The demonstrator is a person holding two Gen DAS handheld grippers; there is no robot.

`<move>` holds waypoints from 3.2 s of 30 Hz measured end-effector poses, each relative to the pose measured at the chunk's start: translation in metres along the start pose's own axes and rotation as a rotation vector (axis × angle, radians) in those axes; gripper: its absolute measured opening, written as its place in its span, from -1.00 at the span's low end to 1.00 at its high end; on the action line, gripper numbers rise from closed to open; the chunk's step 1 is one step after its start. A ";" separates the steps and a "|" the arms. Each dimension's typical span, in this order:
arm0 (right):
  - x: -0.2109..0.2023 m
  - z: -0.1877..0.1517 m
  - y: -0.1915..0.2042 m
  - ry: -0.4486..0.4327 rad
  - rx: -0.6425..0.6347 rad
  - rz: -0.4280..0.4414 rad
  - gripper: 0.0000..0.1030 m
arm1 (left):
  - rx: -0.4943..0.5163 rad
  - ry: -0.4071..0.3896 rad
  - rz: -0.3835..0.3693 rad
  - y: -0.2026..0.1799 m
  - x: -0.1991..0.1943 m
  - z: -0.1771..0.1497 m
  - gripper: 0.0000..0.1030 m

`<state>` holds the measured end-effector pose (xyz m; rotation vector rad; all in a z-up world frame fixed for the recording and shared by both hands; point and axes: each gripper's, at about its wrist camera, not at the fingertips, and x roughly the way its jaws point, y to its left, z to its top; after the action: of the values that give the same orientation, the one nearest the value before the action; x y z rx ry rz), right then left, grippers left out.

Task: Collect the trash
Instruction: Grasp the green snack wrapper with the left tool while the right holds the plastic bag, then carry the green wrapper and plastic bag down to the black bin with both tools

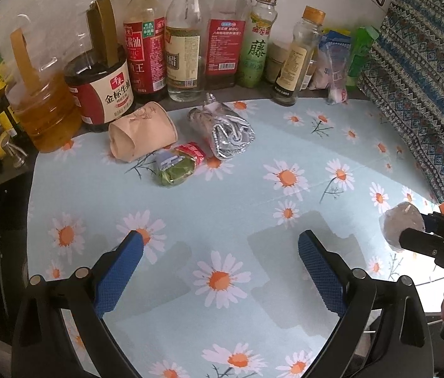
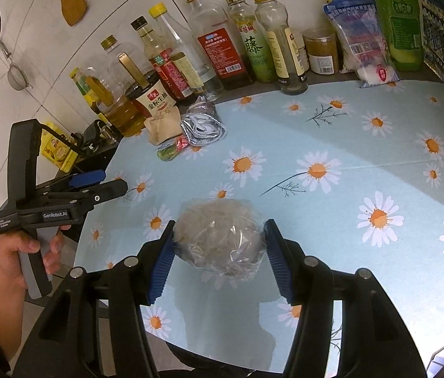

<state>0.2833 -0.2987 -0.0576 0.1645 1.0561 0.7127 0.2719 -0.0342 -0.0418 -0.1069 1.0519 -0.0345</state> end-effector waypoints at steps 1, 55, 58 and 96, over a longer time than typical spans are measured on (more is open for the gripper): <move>0.001 0.000 -0.001 0.003 0.000 0.003 0.08 | 0.004 0.000 0.002 0.001 0.002 0.002 0.85; 0.030 0.009 -0.029 0.080 0.018 0.012 0.09 | 0.241 0.130 -0.009 0.042 0.130 0.064 0.10; 0.031 0.009 -0.024 0.082 0.010 0.014 0.09 | 0.237 0.119 -0.015 0.040 0.124 0.058 0.10; 0.048 -0.079 0.099 0.149 -0.103 0.035 0.09 | 0.041 0.026 -0.121 0.049 -0.031 -0.145 0.10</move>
<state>0.1858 -0.2101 -0.0887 0.0411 1.1577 0.8187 0.1296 0.0067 -0.0916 -0.1337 1.0691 -0.1674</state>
